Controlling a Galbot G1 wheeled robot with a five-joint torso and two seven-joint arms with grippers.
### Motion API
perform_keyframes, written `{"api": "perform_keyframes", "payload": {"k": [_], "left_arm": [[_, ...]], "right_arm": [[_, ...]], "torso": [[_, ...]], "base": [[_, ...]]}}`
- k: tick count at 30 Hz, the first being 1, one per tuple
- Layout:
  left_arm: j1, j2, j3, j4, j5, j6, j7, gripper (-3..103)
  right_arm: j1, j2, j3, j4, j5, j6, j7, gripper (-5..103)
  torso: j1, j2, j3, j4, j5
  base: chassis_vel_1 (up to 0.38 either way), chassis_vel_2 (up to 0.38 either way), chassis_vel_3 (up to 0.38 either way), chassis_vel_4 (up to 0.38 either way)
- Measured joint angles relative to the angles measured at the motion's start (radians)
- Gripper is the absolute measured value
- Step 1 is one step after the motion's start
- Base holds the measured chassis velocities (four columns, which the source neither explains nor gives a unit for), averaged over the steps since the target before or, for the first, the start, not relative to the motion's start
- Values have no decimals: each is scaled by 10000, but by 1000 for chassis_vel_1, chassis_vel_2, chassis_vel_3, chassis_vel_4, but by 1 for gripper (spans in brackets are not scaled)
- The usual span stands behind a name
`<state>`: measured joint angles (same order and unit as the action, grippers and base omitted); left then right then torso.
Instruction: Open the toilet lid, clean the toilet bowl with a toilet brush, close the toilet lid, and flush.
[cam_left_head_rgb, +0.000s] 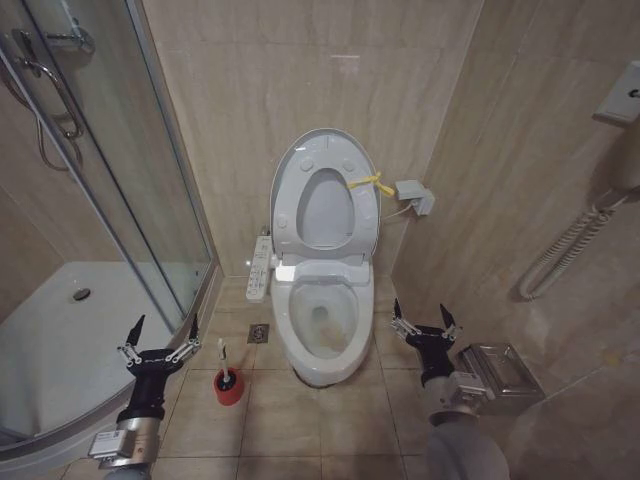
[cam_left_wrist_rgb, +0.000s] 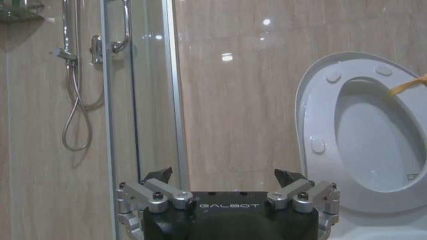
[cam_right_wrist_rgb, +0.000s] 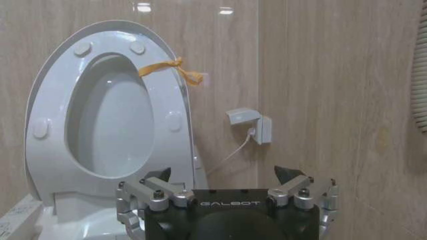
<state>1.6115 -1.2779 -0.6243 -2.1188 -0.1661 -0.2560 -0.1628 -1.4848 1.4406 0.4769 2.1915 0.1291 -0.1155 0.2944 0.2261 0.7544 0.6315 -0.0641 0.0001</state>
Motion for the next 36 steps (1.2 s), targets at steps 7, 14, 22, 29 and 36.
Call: {"api": "perform_keyframes", "payload": {"k": [7,14,22,29,36], "left_arm": [[-85,-27,46,207,65,-99,30,100],[-253,22,44,369,49,-155,58,100],[-457,-58,259,705,112,-321,245,100],[-636,-126,382,982,155,-412,299,100],[-1023,-8,539,2224,171,-938,365,100]], "right_arm": [[-1,0,0,0,0,0,0,100],[4,0,0,0,0,0,0,100],[-3,0,0,0,0,0,0,100],[-4,0,0,0,0,0,0,100],[6,0,0,0,0,0,0,100]], "torso": [[-2,1,-1,0,0],[7,-2,3,-2,-2],[-5,0,-2,0,-1],[-6,2,-2,1,-2],[7,-2,3,0,0]], "base": [[-10,5,9,-10],[-109,82,101,-100],[-25,37,21,-27],[-14,25,22,-10],[-83,77,72,-82]]}}
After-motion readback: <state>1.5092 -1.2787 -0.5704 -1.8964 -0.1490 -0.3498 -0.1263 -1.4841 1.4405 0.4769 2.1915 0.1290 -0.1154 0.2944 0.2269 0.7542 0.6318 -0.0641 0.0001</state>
